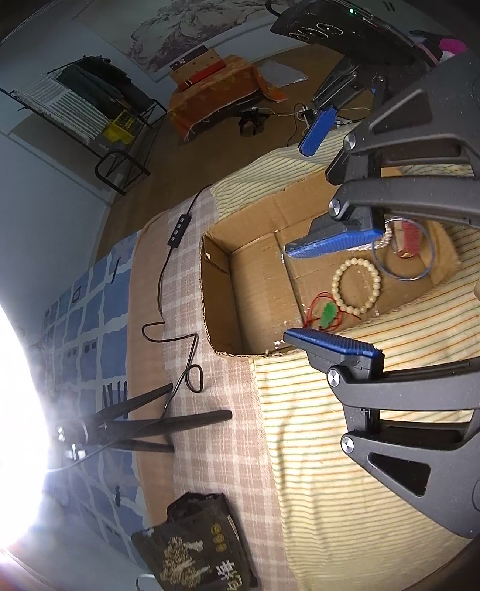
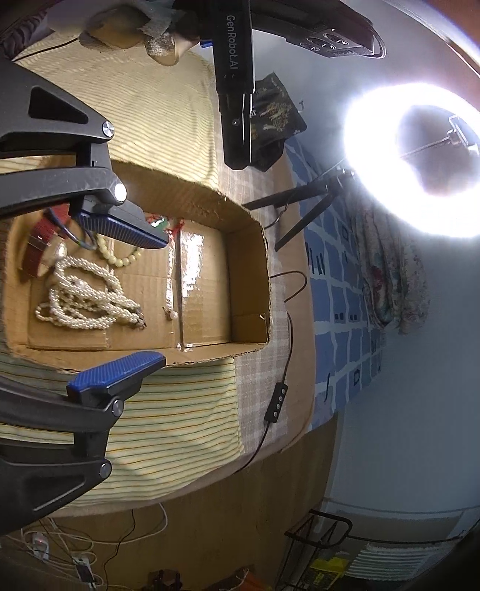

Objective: Organize jewelry

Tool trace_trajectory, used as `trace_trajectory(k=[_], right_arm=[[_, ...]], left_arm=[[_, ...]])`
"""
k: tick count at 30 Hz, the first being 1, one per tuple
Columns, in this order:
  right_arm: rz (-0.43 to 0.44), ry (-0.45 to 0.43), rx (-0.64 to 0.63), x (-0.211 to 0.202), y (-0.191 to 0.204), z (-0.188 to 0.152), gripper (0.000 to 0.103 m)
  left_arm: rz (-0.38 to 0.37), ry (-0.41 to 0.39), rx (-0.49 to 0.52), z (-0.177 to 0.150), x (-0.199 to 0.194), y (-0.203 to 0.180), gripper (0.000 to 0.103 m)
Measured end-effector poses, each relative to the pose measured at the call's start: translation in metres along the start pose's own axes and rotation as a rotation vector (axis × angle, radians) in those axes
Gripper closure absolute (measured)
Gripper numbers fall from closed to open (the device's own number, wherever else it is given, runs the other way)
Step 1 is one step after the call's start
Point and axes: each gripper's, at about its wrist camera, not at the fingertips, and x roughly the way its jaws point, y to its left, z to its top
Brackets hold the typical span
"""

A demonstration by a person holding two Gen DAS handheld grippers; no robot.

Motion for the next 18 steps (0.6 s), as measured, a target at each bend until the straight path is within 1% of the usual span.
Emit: trace_trajectory(k=[2, 10, 15, 18], right_arm=[[-0.005, -0.005, -0.002, -0.009, 0.003, -0.003, 0.039], [-0.003, -0.035, 0.017, -0.049, 0.011, -0.016, 0.038], [-0.011, -0.061, 0.024, -0.076, 0.019, -0.026, 0.037], [-0.01, -0.079, 0.032, -0.089, 0.024, -0.03, 0.035]], left_arm=[[0.004, -0.009, 0.008, -0.005, -0.012, -0.002, 0.063], [0.015, -0.062, 0.051, -0.031, -0.062, -0.013, 0.063], [0.031, -0.118, 0.099, -0.054, -0.099, -0.025, 0.063], [0.041, -0.153, 0.13, -0.068, -0.119, -0.031, 0.063]])
